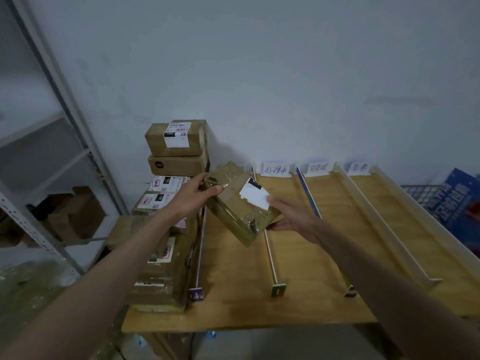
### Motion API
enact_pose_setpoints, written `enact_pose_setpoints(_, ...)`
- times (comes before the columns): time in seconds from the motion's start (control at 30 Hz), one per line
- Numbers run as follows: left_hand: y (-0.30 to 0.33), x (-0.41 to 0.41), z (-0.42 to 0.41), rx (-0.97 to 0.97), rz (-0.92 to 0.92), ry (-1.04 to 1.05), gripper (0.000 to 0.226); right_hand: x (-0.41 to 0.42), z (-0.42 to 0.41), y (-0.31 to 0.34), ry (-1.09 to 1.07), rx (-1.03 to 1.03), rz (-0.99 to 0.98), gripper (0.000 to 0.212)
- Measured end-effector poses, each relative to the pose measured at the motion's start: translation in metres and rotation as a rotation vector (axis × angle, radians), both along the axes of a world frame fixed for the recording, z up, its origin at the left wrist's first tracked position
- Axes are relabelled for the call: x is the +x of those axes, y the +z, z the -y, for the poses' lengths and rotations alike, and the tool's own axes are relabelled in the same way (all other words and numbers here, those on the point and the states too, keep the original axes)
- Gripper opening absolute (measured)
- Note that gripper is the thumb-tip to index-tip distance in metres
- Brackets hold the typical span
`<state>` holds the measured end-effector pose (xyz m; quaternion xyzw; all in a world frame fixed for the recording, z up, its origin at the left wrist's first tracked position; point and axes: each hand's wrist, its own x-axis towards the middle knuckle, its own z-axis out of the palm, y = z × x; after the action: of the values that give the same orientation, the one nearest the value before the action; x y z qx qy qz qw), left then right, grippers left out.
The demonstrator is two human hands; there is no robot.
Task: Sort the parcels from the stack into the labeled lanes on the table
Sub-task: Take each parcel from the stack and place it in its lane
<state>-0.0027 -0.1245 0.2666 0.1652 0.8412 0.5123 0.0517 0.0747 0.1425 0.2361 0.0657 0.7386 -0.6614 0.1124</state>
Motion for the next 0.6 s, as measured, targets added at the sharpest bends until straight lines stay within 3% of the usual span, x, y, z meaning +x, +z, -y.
enact_pose_setpoints(0.2, -0.007, -0.002, -0.013, -0.073, -0.001, -0.001, 0.05, -0.004, -0.019, -0.01, -0.015, 0.101, -0.072, 0.037)
enact_pose_setpoints(0.37, -0.013, 0.007, -0.038, -0.024, 0.038, 0.101, 0.064, 0.0, -0.015, -0.029, -0.2, 0.473, -0.374, 0.05)
enact_pose_setpoints(0.6, -0.036, 0.013, -0.048, -0.043, 0.057, 0.122, 0.055, 0.016, -0.022, -0.045, -0.206, 0.5, -0.403, 0.056)
